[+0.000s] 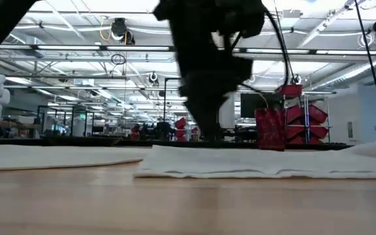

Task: Set table place
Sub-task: Fold the white napkin

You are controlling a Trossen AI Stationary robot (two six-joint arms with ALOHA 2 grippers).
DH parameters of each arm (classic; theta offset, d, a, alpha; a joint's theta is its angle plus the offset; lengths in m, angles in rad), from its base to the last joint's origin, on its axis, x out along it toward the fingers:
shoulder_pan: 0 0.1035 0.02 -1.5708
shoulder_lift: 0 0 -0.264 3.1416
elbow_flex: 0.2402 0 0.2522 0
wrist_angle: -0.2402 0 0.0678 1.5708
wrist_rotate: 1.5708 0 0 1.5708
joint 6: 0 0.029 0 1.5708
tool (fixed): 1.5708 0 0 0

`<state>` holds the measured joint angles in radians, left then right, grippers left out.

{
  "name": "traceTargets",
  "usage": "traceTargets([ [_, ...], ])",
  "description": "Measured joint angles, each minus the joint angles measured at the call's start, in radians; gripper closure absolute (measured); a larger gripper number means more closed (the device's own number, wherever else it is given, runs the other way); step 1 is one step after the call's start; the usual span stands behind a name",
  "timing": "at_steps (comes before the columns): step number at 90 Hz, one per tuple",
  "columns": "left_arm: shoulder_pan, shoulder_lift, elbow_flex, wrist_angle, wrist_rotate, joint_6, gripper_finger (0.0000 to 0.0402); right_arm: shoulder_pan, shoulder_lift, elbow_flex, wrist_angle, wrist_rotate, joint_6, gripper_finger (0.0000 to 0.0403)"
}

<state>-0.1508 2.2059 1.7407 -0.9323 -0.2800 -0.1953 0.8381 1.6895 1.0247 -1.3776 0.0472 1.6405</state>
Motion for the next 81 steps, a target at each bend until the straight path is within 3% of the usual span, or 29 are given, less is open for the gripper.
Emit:
traceTargets([
  [18, -0.078, -0.007, -0.114, 0.014, -0.047, -0.06, 0.0254, -0.013, -0.063, -0.027, -0.001, 0.056, 0.016, 0.0403],
  [34, -0.165, -0.006, -0.138, 0.006, -0.054, -0.141, 0.0254, -0.088, -0.098, -0.087, 0.025, 0.053, -0.014, 0.0403],
  [60, -0.317, -0.002, -0.138, -0.013, -0.017, -0.272, 0.0254, -0.292, -0.101, -0.133, 0.093, 0.165, -0.265, 0.0403],
  [81, -0.411, -0.002, -0.139, -0.109, -0.009, -0.403, 0.0254, -0.471, -0.099, -0.133, 0.264, 0.296, -0.529, 0.0403],
])
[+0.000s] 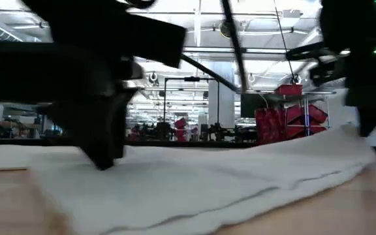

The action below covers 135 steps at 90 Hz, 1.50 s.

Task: Set table place
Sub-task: Fold the white napkin

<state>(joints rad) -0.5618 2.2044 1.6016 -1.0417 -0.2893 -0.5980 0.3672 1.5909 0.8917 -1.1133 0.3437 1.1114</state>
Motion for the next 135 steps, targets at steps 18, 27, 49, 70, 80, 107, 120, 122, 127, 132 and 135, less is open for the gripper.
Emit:
traceTargets([
  [18, -0.036, 0.0, 0.0, -0.092, 0.002, -0.053, 0.0254, -0.126, 0.053, 0.0, 0.232, 0.022, -0.214, 0.0403],
  [27, -0.051, 0.002, -0.001, -0.16, 0.002, -0.063, 0.0254, -0.16, 0.081, 0.0, 0.266, 0.022, -0.264, 0.0403],
  [49, -0.063, -0.033, -0.01, -0.272, -0.017, -0.1, 0.0254, -0.185, 0.087, 0.0, 0.217, 0.075, -0.287, 0.0403],
  [70, -0.033, -0.212, -0.005, -0.152, -0.02, -0.052, 0.0254, -0.176, 0.087, 0.0, 0.248, 0.1, -0.293, 0.0403],
  [80, 0.015, -0.3, -0.005, -0.077, -0.036, 0.018, 0.0254, -0.14, 0.087, 0.0, 0.288, 0.1, -0.303, 0.0403],
  [107, 0.318, -0.525, -0.258, 0.311, 0.116, 0.191, 0.0254, -0.018, 0.087, 0.0, 0.224, 0.178, -0.207, 0.0403],
  [120, 0.504, -0.518, -0.395, 0.665, 0.314, 0.214, 0.0254, -0.021, 0.087, 0.0, 0.166, 0.262, -0.206, 0.0403],
  [122, 0.53, -0.509, -0.403, 0.704, 0.328, 0.213, 0.0254, -0.021, 0.087, 0.0, 0.168, 0.268, -0.22, 0.0403],
  [127, 0.589, -0.484, -0.415, 0.786, 0.347, 0.204, 0.0254, -0.02, 0.087, 0.001, 0.169, 0.282, -0.255, 0.0403],
  [132, 0.642, -0.458, -0.424, 0.821, 0.351, 0.17, 0.0254, -0.017, 0.087, 0.002, 0.169, 0.288, -0.293, 0.0403],
  [135, 0.67, -0.443, -0.427, 0.847, 0.357, 0.158, 0.0254, -0.014, 0.087, 0.002, 0.172, 0.292, -0.317, 0.0403],
])
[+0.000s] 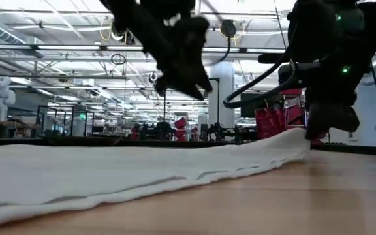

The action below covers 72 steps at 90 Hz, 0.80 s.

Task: Set table place
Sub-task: Fold the white napkin

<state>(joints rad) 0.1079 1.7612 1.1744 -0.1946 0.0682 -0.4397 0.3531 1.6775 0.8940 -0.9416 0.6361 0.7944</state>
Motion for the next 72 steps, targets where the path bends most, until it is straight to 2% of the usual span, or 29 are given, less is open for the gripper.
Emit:
traceTargets([
  [7, 0.055, 0.034, 0.0, 0.064, 0.044, -0.042, 0.0254, 0.013, 0.0, 0.0, 0.0, 0.018, -0.053, 0.0403],
  [20, 0.136, 0.11, 0.001, 0.222, 0.222, -0.149, 0.0254, 0.028, 0.0, 0.006, 0.027, 0.052, -0.143, 0.0403],
  [32, 0.177, 0.18, 0.001, 0.337, 0.23, -0.289, 0.0254, 0.026, 0.0, 0.038, 0.042, 0.083, -0.201, 0.0403],
  [41, 0.197, 0.225, 0.01, 0.377, 0.235, -0.338, 0.0254, 0.013, 0.0, 0.048, 0.049, 0.086, -0.206, 0.0403],
  [59, 0.196, 0.248, 0.013, 0.373, 0.236, -0.313, 0.0254, -0.07, 0.006, 0.048, 0.037, -0.146, -0.018, 0.0403],
  [72, 0.18, 0.249, 0.013, 0.375, 0.229, -0.277, 0.0254, -0.138, 0.005, 0.048, -0.044, -0.232, 0.018, 0.0403],
])
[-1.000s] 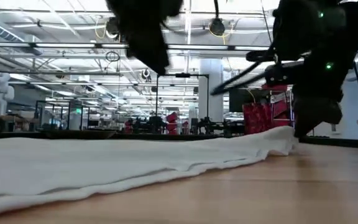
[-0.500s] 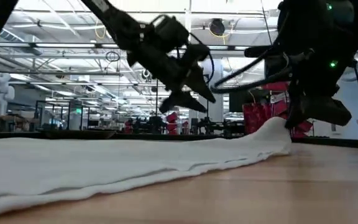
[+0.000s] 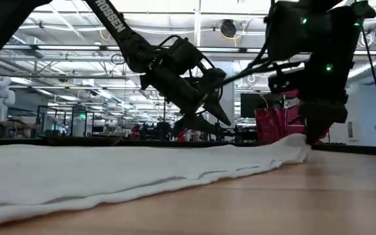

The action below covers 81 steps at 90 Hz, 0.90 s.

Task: Set table place
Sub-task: Fold the white napkin

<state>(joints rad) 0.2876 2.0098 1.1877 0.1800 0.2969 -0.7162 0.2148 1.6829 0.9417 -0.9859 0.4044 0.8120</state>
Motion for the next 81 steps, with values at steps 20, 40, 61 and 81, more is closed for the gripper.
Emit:
traceTargets([
  [20, -0.002, 0.0, 0.0, 0.069, -0.014, 0.019, 0.0254, -0.166, 0.0, -0.047, 0.059, -0.209, -0.149, 0.0403],
  [40, -0.002, 0.0, 0.0, 0.087, -0.009, -0.037, 0.0254, -0.294, -0.009, -0.051, 0.076, -0.338, -0.218, 0.0403],
  [61, 0.01, 0.0, 0.0, 0.052, -0.021, -0.099, 0.0254, -0.345, -0.062, -0.02, 0.083, -0.348, -0.166, 0.0403],
  [81, 0.009, 0.0, 0.0, 0.072, -0.183, -0.265, 0.0254, -0.336, -0.075, -0.019, 0.077, -0.334, -0.03, 0.0403],
])
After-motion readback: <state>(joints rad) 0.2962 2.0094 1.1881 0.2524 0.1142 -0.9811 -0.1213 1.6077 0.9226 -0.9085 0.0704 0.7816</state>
